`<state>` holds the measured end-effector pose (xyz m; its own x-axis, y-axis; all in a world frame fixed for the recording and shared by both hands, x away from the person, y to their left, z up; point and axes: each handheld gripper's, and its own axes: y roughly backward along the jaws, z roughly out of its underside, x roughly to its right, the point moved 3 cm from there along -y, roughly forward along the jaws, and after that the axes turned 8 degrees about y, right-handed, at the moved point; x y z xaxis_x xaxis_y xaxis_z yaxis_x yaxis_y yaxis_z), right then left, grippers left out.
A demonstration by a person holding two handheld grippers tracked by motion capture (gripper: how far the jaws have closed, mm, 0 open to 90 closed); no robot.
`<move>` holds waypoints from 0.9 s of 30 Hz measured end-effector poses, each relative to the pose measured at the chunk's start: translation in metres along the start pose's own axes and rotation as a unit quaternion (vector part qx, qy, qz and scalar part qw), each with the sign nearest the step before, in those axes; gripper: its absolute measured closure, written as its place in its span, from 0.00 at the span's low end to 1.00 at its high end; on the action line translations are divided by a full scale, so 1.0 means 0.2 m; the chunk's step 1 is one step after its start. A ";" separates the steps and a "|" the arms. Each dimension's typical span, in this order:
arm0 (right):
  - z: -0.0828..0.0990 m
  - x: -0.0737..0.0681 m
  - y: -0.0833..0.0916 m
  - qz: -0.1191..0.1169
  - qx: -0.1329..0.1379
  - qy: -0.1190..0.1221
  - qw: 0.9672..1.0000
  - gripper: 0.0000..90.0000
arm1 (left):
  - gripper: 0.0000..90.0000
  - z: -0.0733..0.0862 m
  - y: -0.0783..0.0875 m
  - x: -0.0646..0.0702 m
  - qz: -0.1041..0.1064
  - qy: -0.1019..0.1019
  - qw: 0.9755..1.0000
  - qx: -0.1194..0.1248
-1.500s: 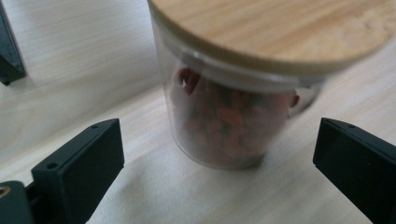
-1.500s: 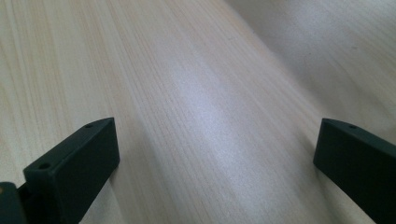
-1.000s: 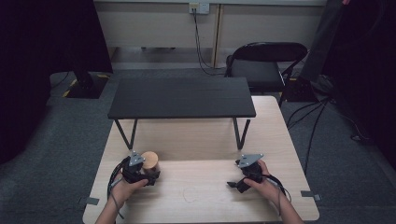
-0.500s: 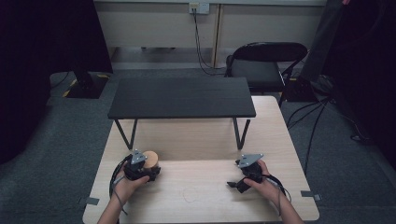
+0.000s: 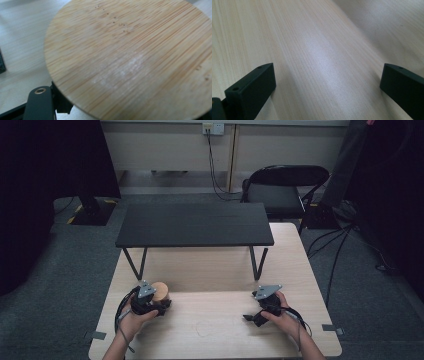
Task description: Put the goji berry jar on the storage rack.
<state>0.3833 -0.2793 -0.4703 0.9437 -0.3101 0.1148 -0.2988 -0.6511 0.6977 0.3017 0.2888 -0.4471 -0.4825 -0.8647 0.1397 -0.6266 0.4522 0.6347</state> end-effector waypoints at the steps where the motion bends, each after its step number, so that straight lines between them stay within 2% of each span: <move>1: 0.00 0.00 0.00 0.000 0.000 0.000 1.000 0.00 | 0.28 -0.01 0.01 0.00 0.001 -0.002 1.000 -0.002; 7: 0.00 0.00 0.00 0.000 0.000 0.000 1.000 0.00 | 0.28 -0.08 0.10 0.00 0.013 -0.010 1.000 -0.004; 12: 0.00 0.00 0.00 0.000 0.000 0.000 1.000 0.00 | 0.28 -0.16 0.17 0.01 0.023 -0.026 0.999 -0.014; 15: 0.00 0.00 0.00 0.000 0.000 0.000 1.000 0.00 | 0.28 -0.21 0.21 0.00 0.035 -0.021 0.999 -0.010; 19: 0.00 0.00 0.00 0.000 0.000 0.000 1.000 0.00 | 0.28 -0.28 0.26 0.02 0.035 -0.038 0.999 -0.013; 27: 0.00 0.00 0.00 0.000 0.000 0.000 1.000 0.00 | 0.28 -0.44 0.37 0.05 0.053 -0.069 0.996 -0.017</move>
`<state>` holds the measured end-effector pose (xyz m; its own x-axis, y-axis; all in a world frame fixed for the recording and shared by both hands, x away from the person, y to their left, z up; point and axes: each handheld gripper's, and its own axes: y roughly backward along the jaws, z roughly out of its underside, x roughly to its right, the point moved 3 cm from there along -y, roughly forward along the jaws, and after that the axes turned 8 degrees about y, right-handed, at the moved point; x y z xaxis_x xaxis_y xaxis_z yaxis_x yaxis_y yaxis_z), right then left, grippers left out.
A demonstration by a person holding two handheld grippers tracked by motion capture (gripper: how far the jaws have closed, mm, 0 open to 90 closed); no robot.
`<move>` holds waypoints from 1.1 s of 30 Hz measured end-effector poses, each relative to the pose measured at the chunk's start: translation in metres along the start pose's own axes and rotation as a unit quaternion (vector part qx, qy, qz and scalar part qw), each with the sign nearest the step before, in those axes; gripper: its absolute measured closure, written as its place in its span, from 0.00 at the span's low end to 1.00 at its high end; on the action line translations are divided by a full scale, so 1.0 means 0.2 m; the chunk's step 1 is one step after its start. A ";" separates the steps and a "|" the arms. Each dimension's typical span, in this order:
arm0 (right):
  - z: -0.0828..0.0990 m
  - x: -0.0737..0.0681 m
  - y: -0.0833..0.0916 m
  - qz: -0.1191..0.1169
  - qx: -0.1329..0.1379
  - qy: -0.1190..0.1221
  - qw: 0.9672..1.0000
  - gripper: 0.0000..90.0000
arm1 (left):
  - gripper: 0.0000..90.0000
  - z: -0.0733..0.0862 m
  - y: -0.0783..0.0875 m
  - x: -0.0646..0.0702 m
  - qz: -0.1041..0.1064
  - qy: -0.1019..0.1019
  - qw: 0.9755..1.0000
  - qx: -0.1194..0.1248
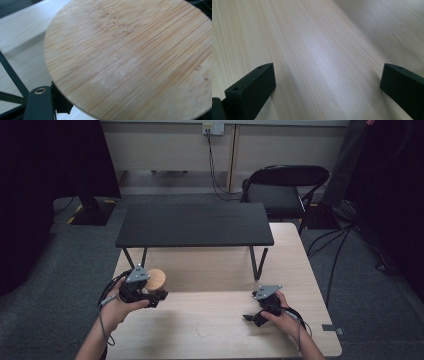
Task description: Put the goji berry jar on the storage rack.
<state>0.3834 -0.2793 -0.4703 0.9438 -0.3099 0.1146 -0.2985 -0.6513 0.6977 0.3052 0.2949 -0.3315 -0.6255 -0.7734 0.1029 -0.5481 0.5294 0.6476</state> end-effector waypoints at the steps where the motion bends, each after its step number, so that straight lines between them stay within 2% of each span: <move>1: 0.00 0.00 0.00 0.000 0.000 0.000 1.000 0.00 | 0.28 -0.03 0.01 0.00 0.003 -0.001 1.000 -0.002; 8: 0.00 0.00 0.00 0.000 0.000 0.000 1.000 0.00 | 0.28 -0.21 0.08 0.00 0.014 -0.012 1.000 -0.011; 13: 0.00 0.00 0.00 0.000 0.000 0.000 1.000 0.00 | 0.28 -0.34 0.10 -0.02 0.018 -0.005 1.000 -0.015; 19: 0.00 0.00 0.00 0.000 0.001 0.001 1.000 0.00 | 0.28 -0.48 0.10 -0.05 0.005 -0.004 1.000 -0.007; 23: 0.00 0.00 0.00 0.000 0.001 0.001 1.000 0.00 | 0.28 -0.57 0.08 -0.07 -0.012 -0.001 1.000 -0.006; 28: 0.00 0.00 0.00 0.000 0.000 0.000 1.000 0.00 | 0.28 -0.66 0.04 -0.09 -0.030 0.008 1.000 0.003; 33: 0.00 0.00 0.00 0.000 0.001 0.000 1.000 0.00 | 0.28 -0.73 -0.02 -0.11 -0.044 0.025 0.999 -0.002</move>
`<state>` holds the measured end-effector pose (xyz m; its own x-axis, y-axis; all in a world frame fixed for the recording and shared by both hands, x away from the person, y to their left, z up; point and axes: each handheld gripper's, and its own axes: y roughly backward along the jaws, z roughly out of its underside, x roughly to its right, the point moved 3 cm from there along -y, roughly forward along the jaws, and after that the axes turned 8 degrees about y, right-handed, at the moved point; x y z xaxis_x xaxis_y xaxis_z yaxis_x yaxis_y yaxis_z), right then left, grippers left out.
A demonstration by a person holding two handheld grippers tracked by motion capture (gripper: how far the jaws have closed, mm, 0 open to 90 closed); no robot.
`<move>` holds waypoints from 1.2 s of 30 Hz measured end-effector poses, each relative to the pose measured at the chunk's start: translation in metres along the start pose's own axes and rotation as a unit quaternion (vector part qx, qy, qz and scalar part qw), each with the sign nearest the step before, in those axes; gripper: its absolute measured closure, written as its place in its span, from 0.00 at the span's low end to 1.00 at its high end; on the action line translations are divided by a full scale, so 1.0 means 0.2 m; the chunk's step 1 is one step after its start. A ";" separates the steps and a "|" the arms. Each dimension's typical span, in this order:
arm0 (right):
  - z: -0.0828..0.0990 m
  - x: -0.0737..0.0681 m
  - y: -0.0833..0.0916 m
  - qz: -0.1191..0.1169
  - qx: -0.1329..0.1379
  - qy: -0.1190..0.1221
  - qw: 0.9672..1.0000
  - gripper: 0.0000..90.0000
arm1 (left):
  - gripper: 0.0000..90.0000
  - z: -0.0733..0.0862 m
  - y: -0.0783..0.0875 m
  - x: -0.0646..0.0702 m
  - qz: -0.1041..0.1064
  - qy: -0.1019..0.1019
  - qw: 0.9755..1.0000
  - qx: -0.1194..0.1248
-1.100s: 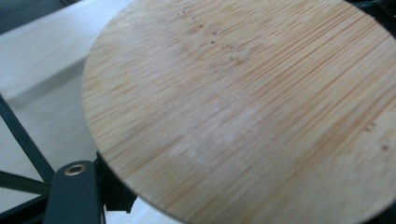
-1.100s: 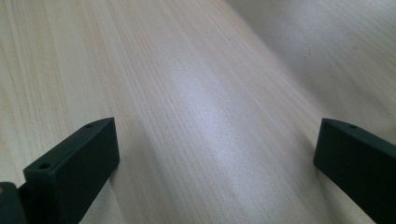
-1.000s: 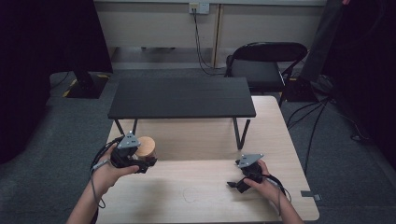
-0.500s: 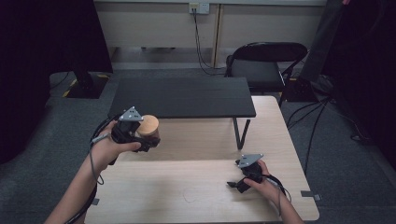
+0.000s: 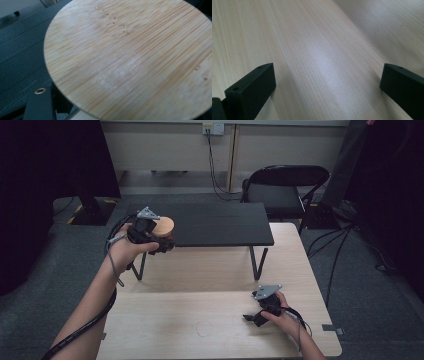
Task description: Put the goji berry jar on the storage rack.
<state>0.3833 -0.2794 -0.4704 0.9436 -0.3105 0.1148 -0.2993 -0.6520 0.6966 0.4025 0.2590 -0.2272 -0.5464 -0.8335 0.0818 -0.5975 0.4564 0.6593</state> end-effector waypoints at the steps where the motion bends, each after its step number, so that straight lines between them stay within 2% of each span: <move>1: 0.00 0.00 0.00 0.000 0.000 0.000 1.000 0.00 | 0.28 -0.01 -0.01 0.00 -0.004 -0.001 1.000 -0.001; 8: 0.00 0.00 0.00 0.000 0.000 0.000 1.000 0.00 | 0.28 -0.05 -0.10 -0.02 -0.028 0.013 1.000 0.000; 16: 0.00 0.00 0.00 0.000 0.000 0.000 1.000 0.00 | 0.28 -0.08 -0.15 -0.04 -0.041 0.023 0.999 -0.007; 23: 0.00 0.00 0.00 0.000 0.000 0.000 1.000 0.00 | 0.28 -0.10 -0.19 -0.04 -0.042 0.031 0.999 -0.002; 30: 0.00 0.00 0.00 0.000 0.000 0.000 1.000 0.00 | 0.28 -0.09 -0.21 -0.04 -0.038 0.048 0.998 0.007; 36: 0.00 0.00 0.00 0.000 0.000 0.000 1.000 0.00 | 0.28 -0.08 -0.22 -0.04 -0.035 0.049 0.998 0.013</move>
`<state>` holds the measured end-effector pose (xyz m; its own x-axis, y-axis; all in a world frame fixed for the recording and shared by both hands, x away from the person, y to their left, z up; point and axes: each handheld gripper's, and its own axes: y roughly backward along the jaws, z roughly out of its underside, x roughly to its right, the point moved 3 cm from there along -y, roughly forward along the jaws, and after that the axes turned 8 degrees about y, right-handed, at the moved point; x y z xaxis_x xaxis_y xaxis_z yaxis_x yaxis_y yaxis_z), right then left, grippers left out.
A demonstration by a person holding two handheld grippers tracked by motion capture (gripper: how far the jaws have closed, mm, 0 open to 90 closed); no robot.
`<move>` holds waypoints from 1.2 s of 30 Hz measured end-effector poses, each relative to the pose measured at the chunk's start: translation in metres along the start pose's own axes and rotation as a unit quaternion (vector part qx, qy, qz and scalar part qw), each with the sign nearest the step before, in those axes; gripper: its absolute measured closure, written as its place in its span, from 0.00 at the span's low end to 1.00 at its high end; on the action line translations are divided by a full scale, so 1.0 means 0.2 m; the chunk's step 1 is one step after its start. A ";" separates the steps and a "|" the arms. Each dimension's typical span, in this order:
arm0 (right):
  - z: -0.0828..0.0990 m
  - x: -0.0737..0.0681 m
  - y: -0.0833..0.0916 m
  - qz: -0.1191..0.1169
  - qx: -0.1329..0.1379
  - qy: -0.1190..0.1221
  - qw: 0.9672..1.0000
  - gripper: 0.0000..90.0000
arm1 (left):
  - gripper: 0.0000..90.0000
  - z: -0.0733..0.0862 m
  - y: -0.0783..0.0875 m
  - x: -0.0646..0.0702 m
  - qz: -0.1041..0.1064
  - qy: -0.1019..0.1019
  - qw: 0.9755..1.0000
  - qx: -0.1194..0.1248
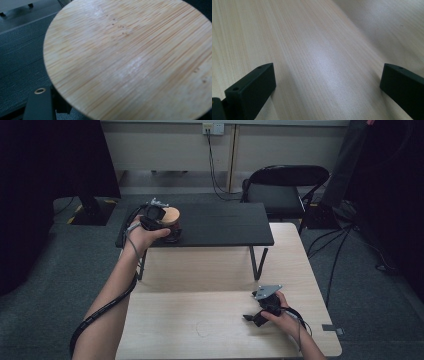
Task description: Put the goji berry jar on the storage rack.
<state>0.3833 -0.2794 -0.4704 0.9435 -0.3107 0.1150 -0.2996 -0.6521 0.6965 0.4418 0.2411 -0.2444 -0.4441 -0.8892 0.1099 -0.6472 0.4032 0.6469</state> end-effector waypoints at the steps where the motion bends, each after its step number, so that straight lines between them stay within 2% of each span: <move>1: 0.00 0.00 0.00 0.000 0.000 0.000 1.000 0.00 | 0.28 0.00 0.00 0.00 0.001 -0.001 1.000 0.000; 3: 0.00 0.00 0.00 0.000 -0.001 0.000 1.000 0.00 | 0.26 0.01 0.01 -0.01 0.009 0.006 1.000 0.005; 6: 0.00 0.00 0.00 0.000 0.000 0.000 1.000 0.00 | 0.22 0.01 0.03 -0.01 0.012 0.003 1.000 0.003; 10: 0.00 0.00 0.00 0.000 0.000 0.000 1.000 0.00 | 0.13 0.03 0.08 0.00 0.004 0.000 1.000 0.002; 14: 0.00 0.00 0.00 0.000 0.000 0.000 1.000 0.00 | 0.04 0.07 0.11 0.01 -0.004 0.004 1.000 0.011; 17: 0.00 0.00 0.00 0.000 0.000 0.000 1.000 0.00 | 0.01 0.13 0.14 0.02 -0.011 0.011 1.000 0.022; 19: 0.00 0.00 0.00 0.000 0.000 0.001 1.000 0.00 | 0.01 0.19 0.17 0.01 -0.001 -0.003 1.000 0.030; 24: 0.00 0.00 0.00 0.000 0.000 0.001 1.000 0.00 | 0.01 0.30 0.23 0.02 -0.003 -0.016 0.999 0.040; 27: 0.00 0.00 0.00 0.000 0.000 0.002 1.000 0.00 | 0.01 0.37 0.27 0.02 0.004 -0.018 0.999 0.045; 36: 0.00 0.00 0.00 0.000 -0.001 0.001 1.000 0.00 | 0.01 0.56 0.31 0.04 0.028 -0.026 0.998 0.041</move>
<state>0.3832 -0.2793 -0.4702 0.9436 -0.3102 0.1160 -0.2996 -0.6504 0.6980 0.3294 0.2838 -0.2875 -0.5107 -0.8535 0.1034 -0.6679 0.4695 0.5775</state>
